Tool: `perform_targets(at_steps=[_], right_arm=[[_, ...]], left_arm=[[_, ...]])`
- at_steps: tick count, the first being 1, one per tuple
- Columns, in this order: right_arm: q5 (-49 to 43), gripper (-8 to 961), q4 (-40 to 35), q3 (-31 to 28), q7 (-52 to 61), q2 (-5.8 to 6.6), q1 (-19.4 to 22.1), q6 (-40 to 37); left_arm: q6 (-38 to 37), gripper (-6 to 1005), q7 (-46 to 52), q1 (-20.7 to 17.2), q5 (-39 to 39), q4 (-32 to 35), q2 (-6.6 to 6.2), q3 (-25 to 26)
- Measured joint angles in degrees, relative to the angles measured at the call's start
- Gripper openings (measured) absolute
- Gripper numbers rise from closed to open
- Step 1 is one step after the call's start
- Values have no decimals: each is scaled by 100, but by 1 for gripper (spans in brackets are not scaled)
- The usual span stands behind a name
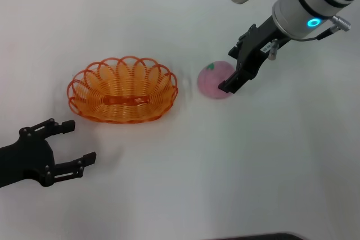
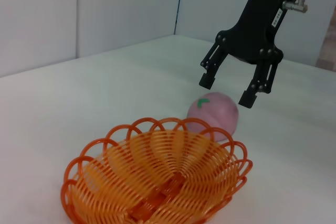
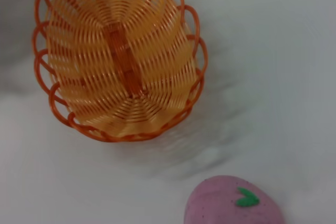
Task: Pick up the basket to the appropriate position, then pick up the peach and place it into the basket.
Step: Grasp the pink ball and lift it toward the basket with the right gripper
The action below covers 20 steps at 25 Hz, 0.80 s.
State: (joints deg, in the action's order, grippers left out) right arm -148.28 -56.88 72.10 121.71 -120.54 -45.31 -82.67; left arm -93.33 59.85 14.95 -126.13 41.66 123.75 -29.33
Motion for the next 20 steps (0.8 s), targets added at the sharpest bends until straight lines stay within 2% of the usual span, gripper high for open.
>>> perform_targets(at_steps=[9, 20], right_arm=[[1, 922, 400, 91, 10, 11, -132, 255], [25, 920, 476, 190, 11, 13, -144, 362]], left_arm=[[0, 863, 0, -1, 0, 9, 0, -3], [0, 863, 0, 7, 0, 17, 0, -3]])
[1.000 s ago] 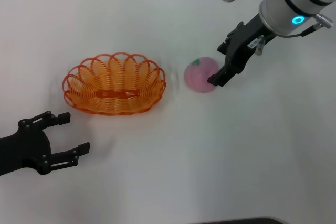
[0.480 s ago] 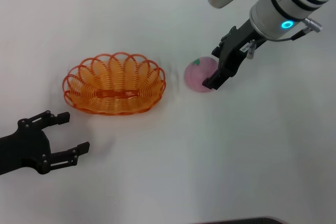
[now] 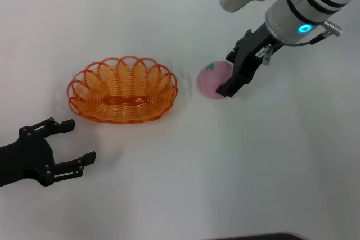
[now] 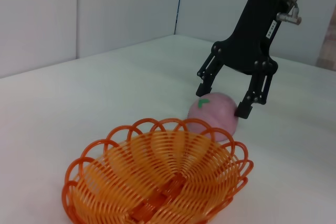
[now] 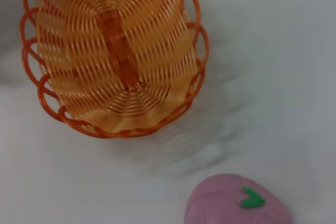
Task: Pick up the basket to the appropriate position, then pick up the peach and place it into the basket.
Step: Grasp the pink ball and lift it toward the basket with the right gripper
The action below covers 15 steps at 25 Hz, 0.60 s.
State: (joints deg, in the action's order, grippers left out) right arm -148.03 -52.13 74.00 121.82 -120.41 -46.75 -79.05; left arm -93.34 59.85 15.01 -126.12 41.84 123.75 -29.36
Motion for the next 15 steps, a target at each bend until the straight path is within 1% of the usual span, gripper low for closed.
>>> perform_targets(at_steps=[12, 14, 15], right_arm=[[108, 919, 153, 144, 27, 0, -56, 133], [108, 798, 153, 193, 48, 0, -56, 178], [108, 764, 153, 214, 58, 0, -55, 200]], left_arm=[[0, 864, 0, 2, 0, 0, 0, -2], [2, 864, 0, 2, 0, 0, 0, -6], [4, 864, 0, 1, 0, 0, 0, -8]])
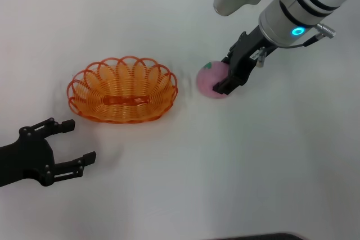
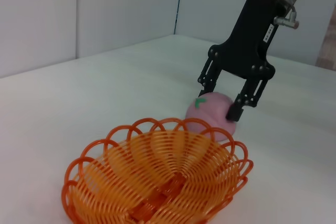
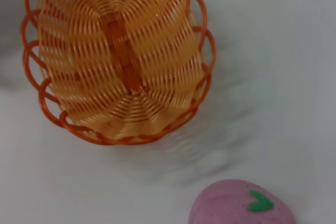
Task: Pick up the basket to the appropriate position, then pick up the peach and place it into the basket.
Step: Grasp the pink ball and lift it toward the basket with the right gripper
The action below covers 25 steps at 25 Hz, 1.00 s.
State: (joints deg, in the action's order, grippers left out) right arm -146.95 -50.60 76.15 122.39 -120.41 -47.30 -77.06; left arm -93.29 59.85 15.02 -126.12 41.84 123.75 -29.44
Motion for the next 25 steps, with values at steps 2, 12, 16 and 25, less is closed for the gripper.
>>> perform_targets(at_steps=[2, 12, 16, 25], right_arm=[[0, 695, 0, 23, 9, 0, 4, 20], [0, 454, -28, 23, 56, 0, 22, 24], [0, 395, -22, 23, 56, 0, 14, 24], [302, 398, -362, -42, 34, 17, 180, -205]], left_arm=[[1, 864, 0, -8, 0, 0, 0, 4], [-5, 864, 0, -46, 0, 9, 0, 27], [-4, 864, 0, -42, 0, 9, 0, 21], [-8, 863, 0, -41, 0, 9, 0, 37]])
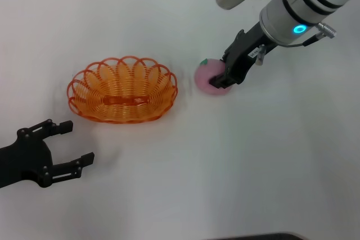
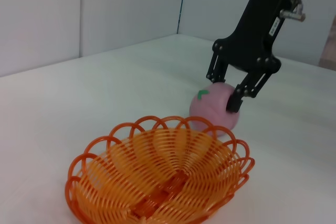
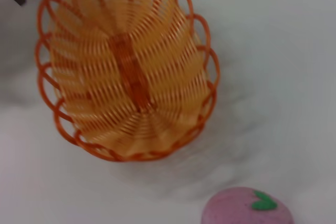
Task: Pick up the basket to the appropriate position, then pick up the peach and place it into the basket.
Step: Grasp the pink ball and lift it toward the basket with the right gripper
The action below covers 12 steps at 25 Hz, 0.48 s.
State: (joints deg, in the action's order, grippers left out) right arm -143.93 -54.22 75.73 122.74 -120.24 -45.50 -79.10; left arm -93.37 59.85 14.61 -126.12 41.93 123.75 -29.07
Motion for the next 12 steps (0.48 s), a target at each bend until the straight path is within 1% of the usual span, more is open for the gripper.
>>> perform_targets(at_steps=[5, 12], right_arm=[[197, 399, -447, -114, -11, 8, 179, -236], [549, 401, -1082, -658, -20, 36, 372, -669]], left_arm=[[-7, 863, 0, -4, 0, 0, 0, 9], [-13, 863, 0, -2, 0, 0, 0, 16]])
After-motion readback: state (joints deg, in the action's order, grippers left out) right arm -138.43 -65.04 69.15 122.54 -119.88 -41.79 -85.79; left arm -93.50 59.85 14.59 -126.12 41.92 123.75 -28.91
